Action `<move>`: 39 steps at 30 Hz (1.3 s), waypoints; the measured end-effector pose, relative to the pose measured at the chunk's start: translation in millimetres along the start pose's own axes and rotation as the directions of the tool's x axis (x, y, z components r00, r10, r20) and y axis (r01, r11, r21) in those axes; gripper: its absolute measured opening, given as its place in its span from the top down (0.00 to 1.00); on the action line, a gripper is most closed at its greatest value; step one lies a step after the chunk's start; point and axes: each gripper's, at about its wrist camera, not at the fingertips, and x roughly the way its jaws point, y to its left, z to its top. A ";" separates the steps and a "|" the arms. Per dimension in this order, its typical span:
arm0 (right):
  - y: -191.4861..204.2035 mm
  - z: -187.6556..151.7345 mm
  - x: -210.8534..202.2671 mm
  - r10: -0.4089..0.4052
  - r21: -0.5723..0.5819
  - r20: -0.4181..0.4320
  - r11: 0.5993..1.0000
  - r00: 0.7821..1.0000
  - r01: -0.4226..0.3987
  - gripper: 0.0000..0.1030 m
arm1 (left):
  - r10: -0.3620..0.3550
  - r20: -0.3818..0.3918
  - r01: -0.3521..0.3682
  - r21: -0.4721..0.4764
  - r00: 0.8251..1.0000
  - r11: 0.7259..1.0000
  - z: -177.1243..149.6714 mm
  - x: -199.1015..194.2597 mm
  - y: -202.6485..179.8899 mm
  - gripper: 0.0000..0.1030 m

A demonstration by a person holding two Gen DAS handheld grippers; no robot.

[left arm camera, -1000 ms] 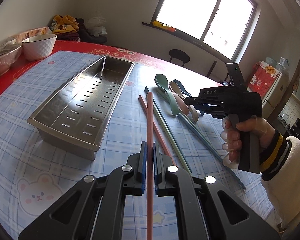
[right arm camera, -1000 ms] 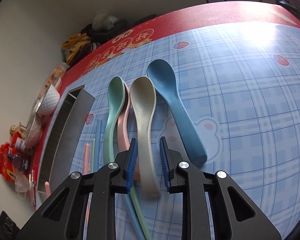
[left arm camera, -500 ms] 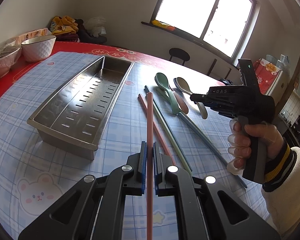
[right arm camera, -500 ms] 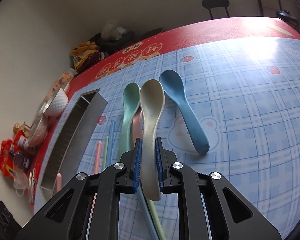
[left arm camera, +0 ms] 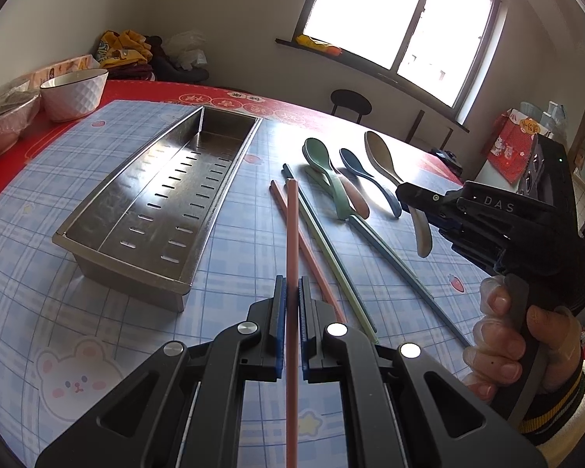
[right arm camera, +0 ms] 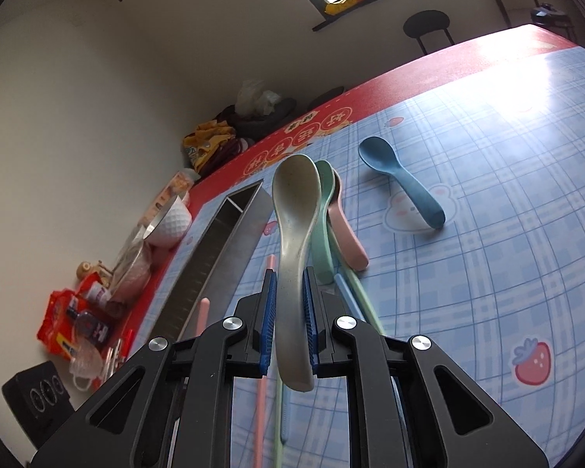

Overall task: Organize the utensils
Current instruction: 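Carry the pink chopstick into the steel tray and open the left tool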

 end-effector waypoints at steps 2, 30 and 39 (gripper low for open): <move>6.5 -1.8 -0.8 -0.007 -0.029 0.008 1.000 1.000 0.007 0.87 | -0.003 -0.005 0.003 -0.008 1.000 1.000 0.3 -0.2 2.0 0.94; -12.1 -12.8 13.3 0.112 0.024 -0.028 0.994 0.993 -0.111 0.87 | -0.010 0.003 0.010 0.003 1.000 1.000 36.2 -27.2 13.9 0.94; -11.4 -13.0 11.8 0.113 0.021 -0.025 0.993 0.993 -0.112 0.87 | 0.007 -0.012 -0.007 0.016 1.000 1.000 65.4 -33.7 25.5 0.94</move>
